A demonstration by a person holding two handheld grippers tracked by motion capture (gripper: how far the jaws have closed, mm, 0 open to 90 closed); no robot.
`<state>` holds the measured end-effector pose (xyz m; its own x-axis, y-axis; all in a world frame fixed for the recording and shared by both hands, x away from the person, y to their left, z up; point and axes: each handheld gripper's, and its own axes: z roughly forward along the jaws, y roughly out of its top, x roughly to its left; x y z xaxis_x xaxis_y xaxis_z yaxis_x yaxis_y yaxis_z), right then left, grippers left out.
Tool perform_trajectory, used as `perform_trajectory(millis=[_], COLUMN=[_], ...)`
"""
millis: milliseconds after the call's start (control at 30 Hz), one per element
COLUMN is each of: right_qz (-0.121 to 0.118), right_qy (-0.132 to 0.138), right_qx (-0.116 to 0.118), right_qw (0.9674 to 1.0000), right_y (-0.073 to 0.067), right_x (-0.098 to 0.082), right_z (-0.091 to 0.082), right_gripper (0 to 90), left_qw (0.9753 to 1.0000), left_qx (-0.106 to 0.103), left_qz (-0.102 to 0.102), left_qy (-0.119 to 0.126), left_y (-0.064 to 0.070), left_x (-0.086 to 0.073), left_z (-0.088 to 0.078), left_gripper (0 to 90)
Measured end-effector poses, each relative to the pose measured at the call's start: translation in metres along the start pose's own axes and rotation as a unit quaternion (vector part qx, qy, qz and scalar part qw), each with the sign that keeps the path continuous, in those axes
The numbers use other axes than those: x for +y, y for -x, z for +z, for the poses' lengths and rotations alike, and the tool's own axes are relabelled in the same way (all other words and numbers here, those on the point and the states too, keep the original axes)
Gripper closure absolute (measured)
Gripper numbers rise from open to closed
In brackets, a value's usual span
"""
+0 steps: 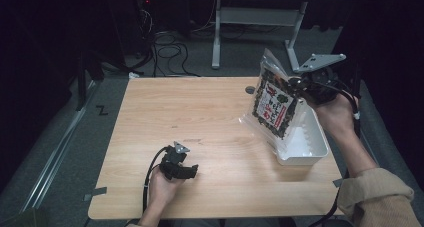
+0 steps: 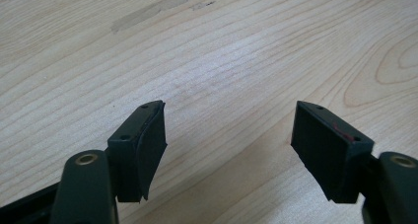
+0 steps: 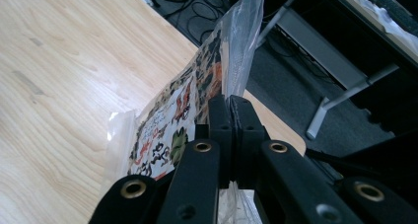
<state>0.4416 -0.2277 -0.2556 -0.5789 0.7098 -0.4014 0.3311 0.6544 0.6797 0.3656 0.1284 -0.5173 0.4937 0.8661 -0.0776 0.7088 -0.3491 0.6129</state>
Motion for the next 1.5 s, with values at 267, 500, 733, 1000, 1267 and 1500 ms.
perform_trajectory(millis=[267,500,733,1000,1267,1500], right_qz=[0.009,0.018,0.027,0.033,0.044,0.047], right_qy=[-0.003,-0.003,-0.007,-0.006,-0.011,-0.014], right_qx=[-0.026,-0.043,-0.057,-0.080,-0.077,-0.070], right_qw=[0.9996,0.9989,0.9980,0.9962,0.9960,0.9964], right_y=[0.015,0.026,0.036,0.047,0.050,0.049], right_x=[-0.010,-0.021,-0.032,-0.050,-0.066,-0.077], right_z=[-0.007,-0.011,-0.013,-0.015,-0.008,-0.002], right_gripper=[90.0,90.0,90.0,90.0,90.0,89.9], left_qw=[1.0000,1.0000,1.0000,1.0000,0.9999,0.9999], left_qx=[0.000,0.001,0.001,0.004,0.006,0.006], left_qz=[0.000,0.000,0.002,0.002,0.001,0.001], left_qy=[-0.002,-0.003,-0.006,-0.006,-0.009,-0.011], left_y=[0.001,0.001,0.001,0.001,0.002,0.001], left_x=[0.000,-0.001,-0.001,-0.001,-0.001,-0.002], left_z=[0.001,0.001,0.002,0.002,0.003,0.004], left_gripper=[29.8,29.8,29.7,29.7,29.7,29.7])
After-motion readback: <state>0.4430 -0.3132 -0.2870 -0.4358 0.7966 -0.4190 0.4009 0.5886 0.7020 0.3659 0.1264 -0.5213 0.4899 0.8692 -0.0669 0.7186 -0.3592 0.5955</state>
